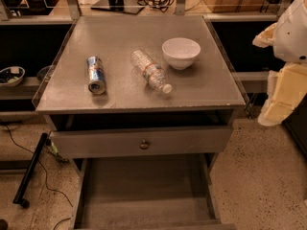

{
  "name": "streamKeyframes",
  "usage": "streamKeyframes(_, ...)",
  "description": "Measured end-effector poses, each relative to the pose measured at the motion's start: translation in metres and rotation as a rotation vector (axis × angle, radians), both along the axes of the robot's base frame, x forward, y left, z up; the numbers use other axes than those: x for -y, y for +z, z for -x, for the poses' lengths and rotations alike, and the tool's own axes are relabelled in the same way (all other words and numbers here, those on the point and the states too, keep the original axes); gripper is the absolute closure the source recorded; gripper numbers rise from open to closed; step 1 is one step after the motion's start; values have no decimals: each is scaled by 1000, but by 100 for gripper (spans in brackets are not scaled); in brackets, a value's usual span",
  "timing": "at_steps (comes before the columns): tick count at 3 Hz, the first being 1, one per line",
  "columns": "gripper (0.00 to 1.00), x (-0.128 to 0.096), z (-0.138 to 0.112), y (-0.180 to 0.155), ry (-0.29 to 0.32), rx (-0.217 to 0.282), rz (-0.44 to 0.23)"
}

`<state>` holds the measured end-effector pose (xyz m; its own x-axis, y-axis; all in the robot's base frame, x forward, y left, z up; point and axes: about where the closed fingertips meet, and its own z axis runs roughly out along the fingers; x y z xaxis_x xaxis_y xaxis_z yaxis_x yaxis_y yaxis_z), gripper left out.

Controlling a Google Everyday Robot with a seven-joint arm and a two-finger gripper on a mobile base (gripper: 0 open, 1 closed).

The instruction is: Place redbull can into middle drawer

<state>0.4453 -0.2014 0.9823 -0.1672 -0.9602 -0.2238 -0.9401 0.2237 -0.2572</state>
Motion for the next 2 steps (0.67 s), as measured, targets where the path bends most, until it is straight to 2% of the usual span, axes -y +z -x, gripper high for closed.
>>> streamKeyframes(1,0,0,0,0,0,0,0)
streamKeyframes(2,0,-7,-13,2,11,11,-29)
